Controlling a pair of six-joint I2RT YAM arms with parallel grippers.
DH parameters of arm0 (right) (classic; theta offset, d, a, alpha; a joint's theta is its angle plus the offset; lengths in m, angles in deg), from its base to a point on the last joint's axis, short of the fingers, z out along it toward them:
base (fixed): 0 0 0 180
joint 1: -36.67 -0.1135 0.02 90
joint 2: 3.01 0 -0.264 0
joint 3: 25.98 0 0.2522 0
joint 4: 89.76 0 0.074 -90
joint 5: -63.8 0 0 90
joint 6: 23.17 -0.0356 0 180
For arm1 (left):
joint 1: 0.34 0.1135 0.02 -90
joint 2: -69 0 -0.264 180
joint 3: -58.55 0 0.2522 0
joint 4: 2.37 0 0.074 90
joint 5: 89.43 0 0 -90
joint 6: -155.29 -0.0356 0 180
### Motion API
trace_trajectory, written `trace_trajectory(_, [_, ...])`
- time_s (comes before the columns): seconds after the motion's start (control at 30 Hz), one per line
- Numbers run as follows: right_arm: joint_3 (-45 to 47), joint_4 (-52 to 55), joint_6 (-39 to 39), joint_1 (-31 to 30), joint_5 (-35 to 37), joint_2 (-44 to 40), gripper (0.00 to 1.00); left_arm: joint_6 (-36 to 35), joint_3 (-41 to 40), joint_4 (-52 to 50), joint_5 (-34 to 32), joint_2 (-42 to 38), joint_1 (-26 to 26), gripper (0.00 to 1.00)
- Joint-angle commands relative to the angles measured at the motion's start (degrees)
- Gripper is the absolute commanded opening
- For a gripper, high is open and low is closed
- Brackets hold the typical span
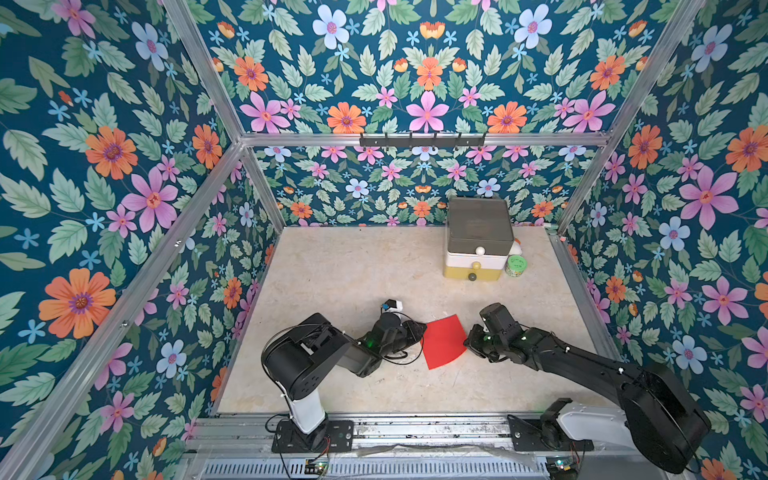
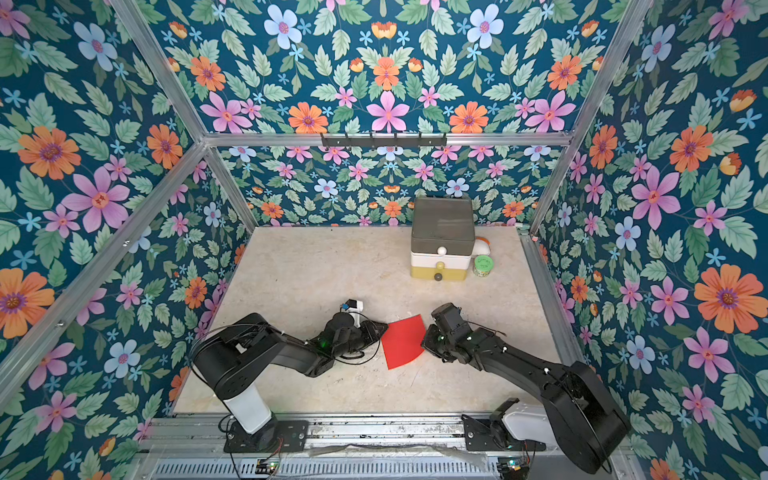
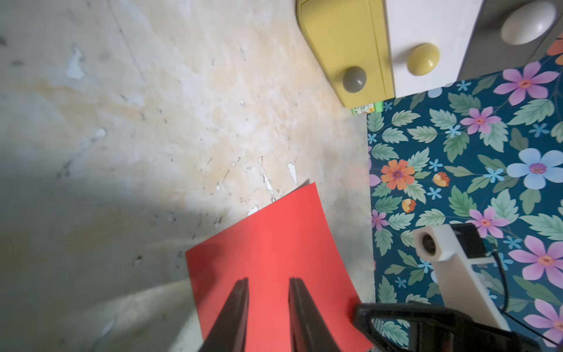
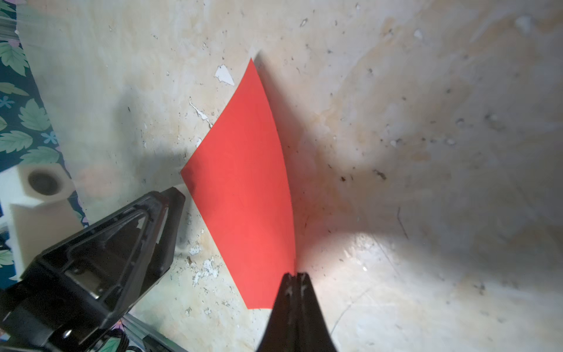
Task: Fold the square paper diagonally
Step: Place the paper at the center of the board.
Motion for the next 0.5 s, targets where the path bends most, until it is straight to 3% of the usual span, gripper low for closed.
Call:
trace_trajectory(0.0, [-0.20, -0.13, 1.31, -0.08, 1.26, 0.26, 0.00, -1.78, 0.33, -2.03, 1.24, 1.41, -0.09, 0.27])
trace_trajectory(0.37, [-0.02, -3.95, 2.13, -0.08, -0.21, 0.35, 0.00, -2.27, 0.57, -6.59, 0.81, 3.39, -0.21, 0.24])
trace_trajectory(0.47, [0.55, -7.91, 2.36, -0.03, -1.31, 0.00, 0.20, -2.09, -0.04, -6.98, 0.46, 3.19, -0.20, 0.24])
